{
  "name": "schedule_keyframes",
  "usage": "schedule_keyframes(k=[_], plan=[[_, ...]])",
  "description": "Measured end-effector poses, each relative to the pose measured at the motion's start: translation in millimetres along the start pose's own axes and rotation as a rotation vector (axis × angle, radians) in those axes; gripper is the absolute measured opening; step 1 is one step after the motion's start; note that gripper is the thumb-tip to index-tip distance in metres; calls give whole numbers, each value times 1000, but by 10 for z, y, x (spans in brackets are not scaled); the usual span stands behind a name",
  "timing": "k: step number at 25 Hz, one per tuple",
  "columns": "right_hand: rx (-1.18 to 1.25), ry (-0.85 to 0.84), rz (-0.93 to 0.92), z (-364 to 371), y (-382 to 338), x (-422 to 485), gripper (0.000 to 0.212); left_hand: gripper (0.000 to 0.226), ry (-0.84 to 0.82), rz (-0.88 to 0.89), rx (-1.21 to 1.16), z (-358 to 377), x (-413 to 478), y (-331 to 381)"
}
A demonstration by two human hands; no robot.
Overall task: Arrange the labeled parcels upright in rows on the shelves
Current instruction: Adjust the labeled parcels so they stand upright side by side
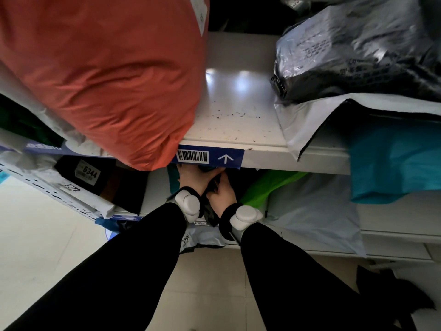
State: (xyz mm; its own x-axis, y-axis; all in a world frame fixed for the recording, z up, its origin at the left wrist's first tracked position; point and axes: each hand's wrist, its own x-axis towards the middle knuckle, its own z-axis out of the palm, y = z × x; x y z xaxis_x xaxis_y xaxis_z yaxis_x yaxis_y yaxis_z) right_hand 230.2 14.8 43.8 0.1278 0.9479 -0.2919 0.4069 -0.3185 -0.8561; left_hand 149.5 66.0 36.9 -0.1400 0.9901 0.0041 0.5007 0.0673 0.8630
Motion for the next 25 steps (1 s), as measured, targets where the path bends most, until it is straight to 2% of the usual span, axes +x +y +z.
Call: schedule_keyframes(k=[9,14,17,19,22,25], plan=[[-15,56,-70,117,-83,-190,83,64,36,8,-42,-251,-100,88],[67,152,-141,324,-133,-274,83,67,21,-43,-90,-438,-171,87],[66,131,-188,421,-200,-372,86,63,30,-85,-150,-606,-203,75],[55,119,-211,451,-234,-414,81,60,29,-132,-184,-724,-201,38],[71,146,-248,507,-268,-448,69,70,19,-161,-259,-891,-196,-70],[139,174,-197,594,-245,-417,70,86,22,-202,-291,-1061,-189,-178]])
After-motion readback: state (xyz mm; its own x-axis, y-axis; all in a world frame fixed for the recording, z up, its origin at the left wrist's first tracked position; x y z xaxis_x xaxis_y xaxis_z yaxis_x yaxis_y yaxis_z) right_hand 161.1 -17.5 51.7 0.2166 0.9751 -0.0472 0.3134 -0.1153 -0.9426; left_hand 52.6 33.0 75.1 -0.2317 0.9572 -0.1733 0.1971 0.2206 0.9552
